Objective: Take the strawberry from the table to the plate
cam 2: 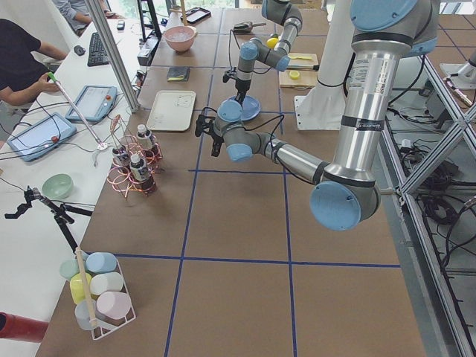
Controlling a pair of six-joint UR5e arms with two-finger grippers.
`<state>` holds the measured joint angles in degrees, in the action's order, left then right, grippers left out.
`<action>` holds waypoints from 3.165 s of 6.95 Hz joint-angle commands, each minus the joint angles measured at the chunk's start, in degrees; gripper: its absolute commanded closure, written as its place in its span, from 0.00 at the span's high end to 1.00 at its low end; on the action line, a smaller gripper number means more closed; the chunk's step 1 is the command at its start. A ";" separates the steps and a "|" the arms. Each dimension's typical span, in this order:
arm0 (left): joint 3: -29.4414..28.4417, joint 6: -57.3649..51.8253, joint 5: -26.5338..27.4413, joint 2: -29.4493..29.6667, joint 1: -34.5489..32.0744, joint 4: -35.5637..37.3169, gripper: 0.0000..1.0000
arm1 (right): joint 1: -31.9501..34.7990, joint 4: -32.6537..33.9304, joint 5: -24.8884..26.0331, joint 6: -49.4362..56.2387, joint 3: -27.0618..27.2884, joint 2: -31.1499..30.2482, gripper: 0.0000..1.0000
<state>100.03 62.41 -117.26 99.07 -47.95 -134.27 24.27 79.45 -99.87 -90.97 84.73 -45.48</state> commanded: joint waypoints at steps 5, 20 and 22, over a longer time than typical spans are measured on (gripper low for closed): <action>-0.45 0.08 0.10 0.34 0.14 -0.03 0.85 | -0.01 0.36 -0.41 0.36 -0.70 -0.22 0.00; 0.07 -24.10 -0.69 -8.34 -8.88 5.29 0.86 | 19.19 1.06 -19.72 25.24 23.08 -26.44 1.00; 0.34 -44.39 -2.87 -9.59 -20.72 17.49 0.87 | 30.25 1.06 -24.82 46.38 24.08 -37.35 1.00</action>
<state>100.20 29.58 -118.50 90.29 -61.65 -123.82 47.50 80.52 -121.49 -57.71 108.02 -76.01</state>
